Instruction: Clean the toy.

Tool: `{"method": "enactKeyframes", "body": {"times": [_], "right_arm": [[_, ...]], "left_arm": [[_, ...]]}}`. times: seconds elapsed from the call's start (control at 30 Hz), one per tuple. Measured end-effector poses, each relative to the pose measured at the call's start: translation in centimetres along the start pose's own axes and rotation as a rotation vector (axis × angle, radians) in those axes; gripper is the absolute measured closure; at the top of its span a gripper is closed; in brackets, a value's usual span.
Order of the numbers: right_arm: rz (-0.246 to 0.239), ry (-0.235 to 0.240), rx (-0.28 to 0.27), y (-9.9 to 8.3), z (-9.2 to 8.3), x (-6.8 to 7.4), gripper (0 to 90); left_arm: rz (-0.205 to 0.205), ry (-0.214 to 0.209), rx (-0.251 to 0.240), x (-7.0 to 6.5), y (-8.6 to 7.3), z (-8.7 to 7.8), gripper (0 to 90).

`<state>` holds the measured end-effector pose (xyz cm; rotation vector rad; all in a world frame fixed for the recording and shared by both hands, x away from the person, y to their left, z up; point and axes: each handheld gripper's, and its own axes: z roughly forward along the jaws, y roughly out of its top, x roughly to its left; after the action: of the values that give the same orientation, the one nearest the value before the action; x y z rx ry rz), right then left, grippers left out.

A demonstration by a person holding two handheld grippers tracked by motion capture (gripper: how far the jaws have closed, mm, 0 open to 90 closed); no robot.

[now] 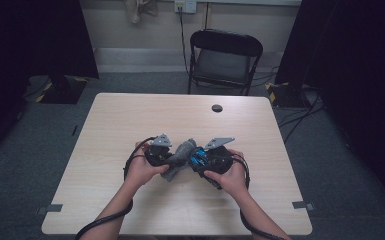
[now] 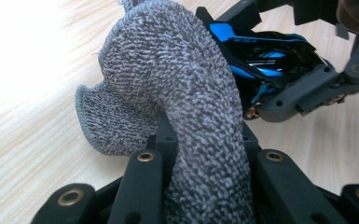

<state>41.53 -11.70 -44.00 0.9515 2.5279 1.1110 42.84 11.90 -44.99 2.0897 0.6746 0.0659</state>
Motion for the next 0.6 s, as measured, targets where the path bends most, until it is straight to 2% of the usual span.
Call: {"method": "enactKeyframes", "body": {"times": [0.3,0.6], "right_arm": [[0.017,-0.018,0.006,-0.2,0.0,-0.5,26.0],[0.024,-0.026,0.006,-0.3,0.2,-0.8,26.0]], "left_arm": [[-0.060,-0.040,-0.019,0.3,-0.9,-0.8,71.7],[-0.072,-0.060,0.006,0.3,-0.8,-1.4,71.8]]}}
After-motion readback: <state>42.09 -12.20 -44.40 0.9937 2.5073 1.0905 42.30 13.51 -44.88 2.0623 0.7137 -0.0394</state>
